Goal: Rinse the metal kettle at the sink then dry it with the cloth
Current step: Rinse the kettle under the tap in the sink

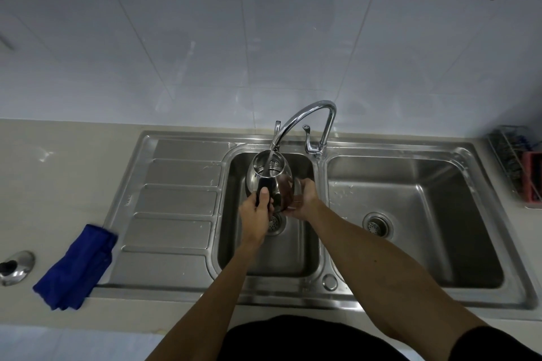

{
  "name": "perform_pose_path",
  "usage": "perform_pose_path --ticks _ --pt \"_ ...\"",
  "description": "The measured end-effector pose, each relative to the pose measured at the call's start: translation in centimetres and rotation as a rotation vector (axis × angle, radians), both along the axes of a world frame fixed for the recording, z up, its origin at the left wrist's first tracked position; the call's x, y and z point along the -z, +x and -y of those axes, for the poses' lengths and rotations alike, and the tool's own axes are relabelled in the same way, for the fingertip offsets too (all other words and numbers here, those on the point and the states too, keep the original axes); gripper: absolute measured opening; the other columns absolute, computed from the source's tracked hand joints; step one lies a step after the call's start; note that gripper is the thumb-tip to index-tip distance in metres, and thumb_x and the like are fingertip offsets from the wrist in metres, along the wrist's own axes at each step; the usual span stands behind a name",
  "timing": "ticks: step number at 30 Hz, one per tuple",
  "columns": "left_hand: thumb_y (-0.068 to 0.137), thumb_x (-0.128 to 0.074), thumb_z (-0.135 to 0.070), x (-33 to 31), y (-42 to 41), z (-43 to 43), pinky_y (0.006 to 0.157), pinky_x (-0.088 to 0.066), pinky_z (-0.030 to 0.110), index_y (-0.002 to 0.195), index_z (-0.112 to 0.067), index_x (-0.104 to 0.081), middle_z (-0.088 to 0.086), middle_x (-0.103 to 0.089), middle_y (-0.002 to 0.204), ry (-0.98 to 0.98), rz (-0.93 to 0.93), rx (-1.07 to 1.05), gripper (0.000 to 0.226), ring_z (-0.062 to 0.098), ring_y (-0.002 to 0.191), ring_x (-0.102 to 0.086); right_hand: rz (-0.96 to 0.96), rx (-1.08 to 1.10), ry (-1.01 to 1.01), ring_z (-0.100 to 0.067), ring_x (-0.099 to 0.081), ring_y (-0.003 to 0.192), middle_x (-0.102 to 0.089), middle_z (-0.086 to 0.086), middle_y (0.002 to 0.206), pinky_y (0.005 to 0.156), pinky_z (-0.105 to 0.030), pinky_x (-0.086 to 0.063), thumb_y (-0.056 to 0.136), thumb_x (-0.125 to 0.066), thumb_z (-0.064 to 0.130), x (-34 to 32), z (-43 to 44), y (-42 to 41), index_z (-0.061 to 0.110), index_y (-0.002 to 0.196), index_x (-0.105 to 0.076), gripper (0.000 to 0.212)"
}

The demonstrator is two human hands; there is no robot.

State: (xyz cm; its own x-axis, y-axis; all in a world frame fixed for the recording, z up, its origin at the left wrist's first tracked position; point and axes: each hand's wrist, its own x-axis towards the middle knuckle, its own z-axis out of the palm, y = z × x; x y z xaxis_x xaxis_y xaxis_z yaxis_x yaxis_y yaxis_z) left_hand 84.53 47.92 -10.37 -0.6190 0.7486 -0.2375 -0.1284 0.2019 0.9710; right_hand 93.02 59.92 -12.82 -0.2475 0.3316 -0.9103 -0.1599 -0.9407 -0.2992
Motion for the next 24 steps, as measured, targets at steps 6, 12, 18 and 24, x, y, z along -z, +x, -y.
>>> perform_pose_path --ticks 6,12,18,24 --pt "0.106 -0.05 -0.024 -0.1 -0.7 0.2 0.056 -0.049 0.026 0.081 -0.004 -0.065 0.005 -0.06 0.064 -0.021 0.056 0.083 0.035 0.012 0.054 -0.055 0.023 0.002 0.025 -0.035 -0.062 0.11 -0.068 -0.02 0.123 0.095 -0.045 -0.052 0.087 -0.043 0.057 -2.0 0.6 0.2 0.005 0.119 -0.067 0.066" --pt "0.105 -0.051 -0.022 -0.6 -0.8 0.1 0.054 -0.05 0.021 0.087 0.001 -0.065 0.006 -0.061 0.066 -0.039 0.093 0.103 0.033 0.008 0.053 -0.057 -0.009 -0.01 0.01 -0.036 -0.062 0.107 -0.066 -0.022 0.122 0.085 -0.043 -0.053 0.089 -0.04 0.059 -1.7 0.6 0.3 0.001 0.12 -0.065 0.07" --pt "0.104 -0.052 -0.024 -0.6 -0.8 0.2 0.057 -0.052 0.024 0.085 -0.002 -0.067 0.007 -0.063 0.067 -0.05 0.101 0.145 0.033 0.012 0.056 -0.059 -0.053 -0.007 0.0 -0.036 -0.061 0.1 -0.065 -0.024 0.117 0.075 -0.042 -0.051 0.091 -0.04 0.059 -1.2 0.3 0.7 -0.001 0.118 -0.062 0.069" --pt "0.105 -0.052 -0.023 -0.9 -0.6 0.1 0.057 -0.052 0.024 0.085 0.0 -0.066 0.007 -0.063 0.066 -0.055 0.096 0.16 0.034 0.013 0.054 -0.058 -0.075 0.002 -0.005 -0.035 -0.06 0.1 -0.064 -0.023 0.117 0.079 -0.043 -0.051 0.091 -0.039 0.059 -1.1 0.4 0.7 -0.001 0.116 -0.063 0.069"
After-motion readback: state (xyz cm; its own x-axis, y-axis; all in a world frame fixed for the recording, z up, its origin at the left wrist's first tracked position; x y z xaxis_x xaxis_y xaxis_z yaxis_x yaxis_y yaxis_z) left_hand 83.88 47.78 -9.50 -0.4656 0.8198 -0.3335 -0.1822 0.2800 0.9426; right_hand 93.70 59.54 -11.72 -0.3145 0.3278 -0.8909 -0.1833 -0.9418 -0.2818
